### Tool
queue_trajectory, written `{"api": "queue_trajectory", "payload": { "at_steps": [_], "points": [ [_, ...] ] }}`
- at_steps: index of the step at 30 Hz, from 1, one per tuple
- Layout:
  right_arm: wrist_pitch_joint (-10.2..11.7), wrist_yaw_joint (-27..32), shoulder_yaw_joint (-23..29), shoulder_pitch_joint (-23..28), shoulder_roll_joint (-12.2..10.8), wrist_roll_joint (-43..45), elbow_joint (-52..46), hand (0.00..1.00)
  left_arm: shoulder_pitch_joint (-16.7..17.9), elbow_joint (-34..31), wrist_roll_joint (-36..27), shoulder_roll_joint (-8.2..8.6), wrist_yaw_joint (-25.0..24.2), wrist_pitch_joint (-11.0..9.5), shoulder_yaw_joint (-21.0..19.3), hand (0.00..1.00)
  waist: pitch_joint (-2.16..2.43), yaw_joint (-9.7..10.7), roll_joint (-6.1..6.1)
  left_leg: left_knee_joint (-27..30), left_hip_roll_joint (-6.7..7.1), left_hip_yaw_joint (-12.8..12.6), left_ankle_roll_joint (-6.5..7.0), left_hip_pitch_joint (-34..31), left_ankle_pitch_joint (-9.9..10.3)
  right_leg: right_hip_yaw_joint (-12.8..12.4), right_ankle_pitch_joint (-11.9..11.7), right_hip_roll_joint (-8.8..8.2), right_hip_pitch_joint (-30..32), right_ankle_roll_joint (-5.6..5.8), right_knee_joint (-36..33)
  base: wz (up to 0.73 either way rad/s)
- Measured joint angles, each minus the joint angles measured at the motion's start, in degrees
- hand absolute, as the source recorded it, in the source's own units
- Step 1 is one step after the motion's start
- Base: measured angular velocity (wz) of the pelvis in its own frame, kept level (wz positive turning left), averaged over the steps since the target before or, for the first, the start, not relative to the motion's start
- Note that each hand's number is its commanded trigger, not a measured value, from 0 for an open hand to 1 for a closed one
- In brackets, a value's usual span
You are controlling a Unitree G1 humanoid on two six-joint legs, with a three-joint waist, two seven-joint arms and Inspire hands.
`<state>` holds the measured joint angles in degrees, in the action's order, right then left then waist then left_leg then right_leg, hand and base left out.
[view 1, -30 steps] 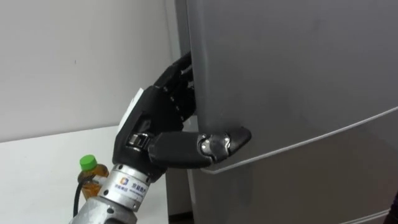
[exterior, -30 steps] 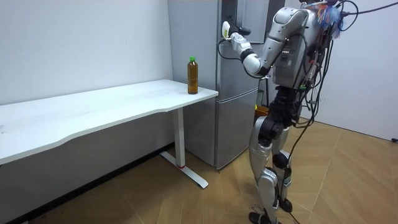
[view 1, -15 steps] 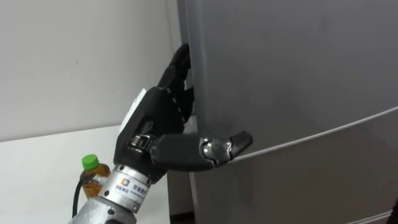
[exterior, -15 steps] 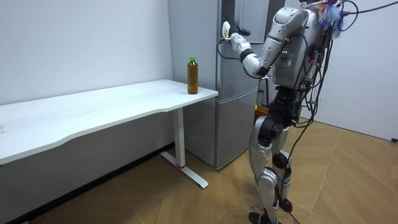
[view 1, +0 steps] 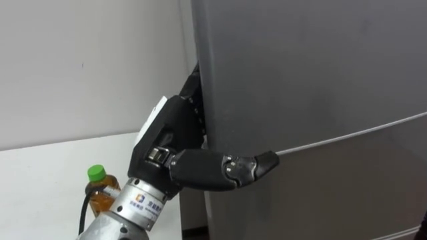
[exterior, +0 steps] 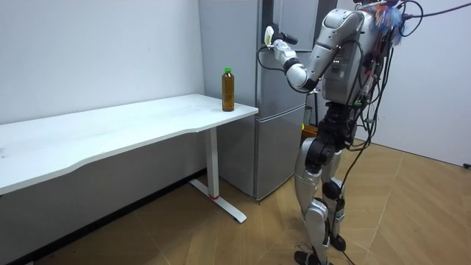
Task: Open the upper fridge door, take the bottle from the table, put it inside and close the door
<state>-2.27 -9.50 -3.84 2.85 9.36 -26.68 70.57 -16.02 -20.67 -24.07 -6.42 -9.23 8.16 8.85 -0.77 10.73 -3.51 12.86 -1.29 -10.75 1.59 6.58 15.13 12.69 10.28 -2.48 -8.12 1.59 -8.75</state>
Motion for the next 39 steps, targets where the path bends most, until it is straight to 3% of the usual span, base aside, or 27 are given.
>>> {"api": "queue_trajectory", "payload": {
  "at_steps": [29,39],
  "points": [
    [-0.08,0.04,-1.62,-1.35,0.29,-0.49,0.79,0.0,0.05,0.01,-0.01,0.13,-0.03,-0.13,4.01,0.0,0.08,1.36,-0.12,-0.74,0.92,-0.3,1.5,-0.1,-0.86,-0.35,-1.44,-0.98,0.52,0.99,0.01,0.0],
    [-0.19,-1.28,-1.63,-1.54,1.01,-0.33,0.76,0.0,0.05,0.01,0.0,0.14,-0.03,-0.99,5.26,0.0,0.2,1.43,-0.17,-1.41,0.97,-2.88,1.88,0.02,-1.06,-3.9,-2.5,-0.96,1.87,1.32,0.01,-0.12]
  ]
}}
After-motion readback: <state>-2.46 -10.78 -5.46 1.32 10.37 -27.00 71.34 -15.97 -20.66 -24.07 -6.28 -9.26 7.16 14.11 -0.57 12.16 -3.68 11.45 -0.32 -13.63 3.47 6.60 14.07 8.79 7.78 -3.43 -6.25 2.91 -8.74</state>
